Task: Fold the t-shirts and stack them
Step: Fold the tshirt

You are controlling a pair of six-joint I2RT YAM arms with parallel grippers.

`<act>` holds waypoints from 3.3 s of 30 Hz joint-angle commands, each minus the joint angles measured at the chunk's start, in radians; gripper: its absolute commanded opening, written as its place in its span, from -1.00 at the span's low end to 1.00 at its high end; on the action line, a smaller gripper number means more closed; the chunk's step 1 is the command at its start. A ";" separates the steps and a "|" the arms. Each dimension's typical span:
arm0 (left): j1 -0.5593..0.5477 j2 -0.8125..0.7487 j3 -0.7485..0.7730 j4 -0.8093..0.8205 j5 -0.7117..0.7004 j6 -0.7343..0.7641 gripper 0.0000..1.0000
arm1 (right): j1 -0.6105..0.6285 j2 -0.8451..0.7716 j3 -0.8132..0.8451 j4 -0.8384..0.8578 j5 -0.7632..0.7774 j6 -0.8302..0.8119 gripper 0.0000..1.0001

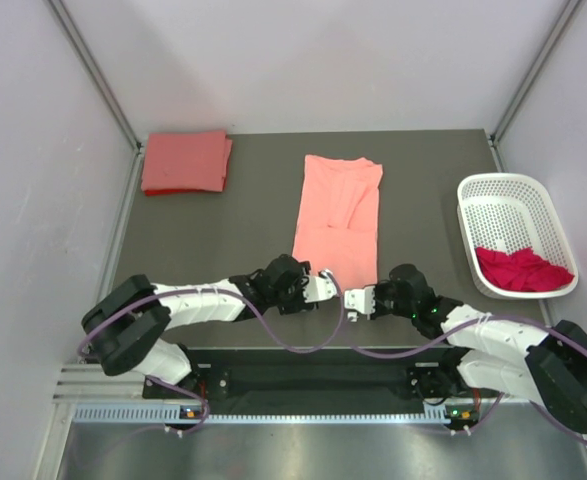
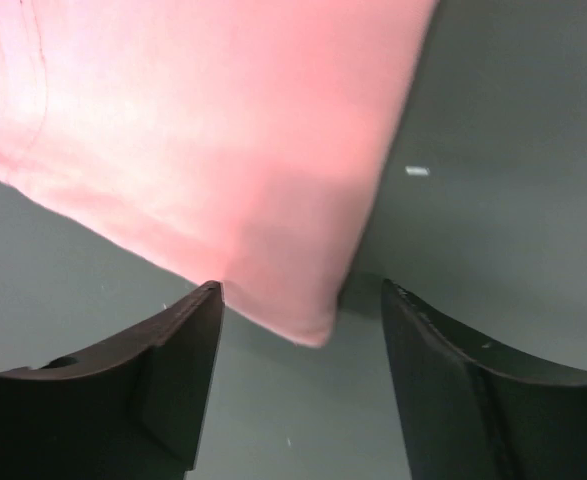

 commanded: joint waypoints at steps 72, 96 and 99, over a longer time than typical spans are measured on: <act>0.180 -0.102 0.461 -0.683 0.491 -0.246 -1.00 | -0.124 0.030 0.658 -0.565 -0.403 0.322 -1.00; 0.383 0.130 0.714 -0.631 0.405 -0.200 -1.00 | -0.223 0.398 0.993 -0.507 -0.476 0.320 -1.00; 0.406 0.155 0.739 -0.615 0.395 -0.199 -1.00 | -0.231 0.444 1.034 -0.504 -0.484 0.320 -1.00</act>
